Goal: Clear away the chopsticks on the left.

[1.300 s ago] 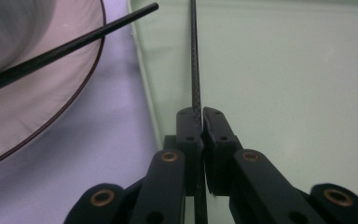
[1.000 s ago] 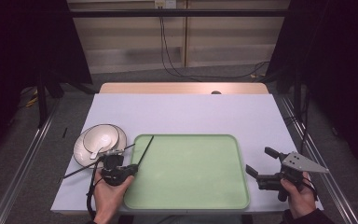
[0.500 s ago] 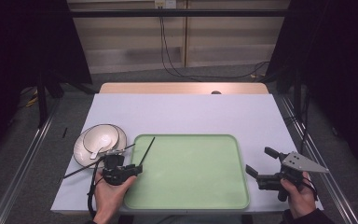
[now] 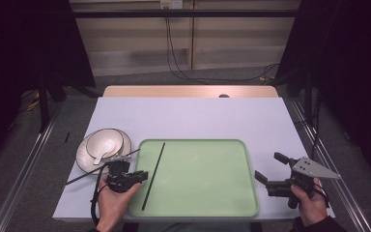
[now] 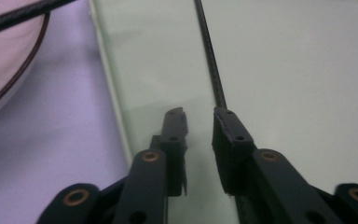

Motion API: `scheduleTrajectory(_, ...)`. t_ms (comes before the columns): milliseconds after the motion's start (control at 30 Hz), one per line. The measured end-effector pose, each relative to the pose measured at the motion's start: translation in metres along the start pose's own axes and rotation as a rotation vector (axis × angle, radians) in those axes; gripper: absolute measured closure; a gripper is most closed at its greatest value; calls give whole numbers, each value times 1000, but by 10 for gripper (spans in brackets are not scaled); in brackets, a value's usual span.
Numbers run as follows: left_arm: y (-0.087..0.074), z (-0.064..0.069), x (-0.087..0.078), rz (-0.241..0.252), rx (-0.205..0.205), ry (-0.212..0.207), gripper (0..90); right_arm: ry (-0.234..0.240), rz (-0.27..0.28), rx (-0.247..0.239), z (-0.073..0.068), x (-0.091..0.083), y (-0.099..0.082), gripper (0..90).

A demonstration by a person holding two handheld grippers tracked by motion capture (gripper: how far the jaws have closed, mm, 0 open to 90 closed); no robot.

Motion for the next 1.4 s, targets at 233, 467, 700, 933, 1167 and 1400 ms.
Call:
scheduleTrajectory(233,3,0,-18,58,131,-37,517,-1,5,1,0,0,1,12)
scheduleTrajectory(467,4,-1,-40,129,238,-45,280,0,6,4,0,-1,1,12)
scheduleTrajectory(700,1,-10,-67,166,327,-69,164,1,13,-1,0,-1,1,12)
scheduleTrajectory(933,-4,-20,-85,166,396,-85,113,-4,12,-2,1,0,1,12)
scheduleTrajectory(1167,0,-34,-116,199,495,-48,150,-4,12,-2,1,0,1,12)
scheduleTrajectory(1400,-1,-54,-135,192,468,-28,175,-4,12,0,0,0,2,12)
Point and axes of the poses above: each handheld gripper's, and its own axes: x roughly forward along the jaws, y roughly out of its top, z roughly to its right, the point moved 6 cm from there along x, roughly forward along the jaws, and after that the axes turned 12 degrees about -y, right-handed, at the moved point
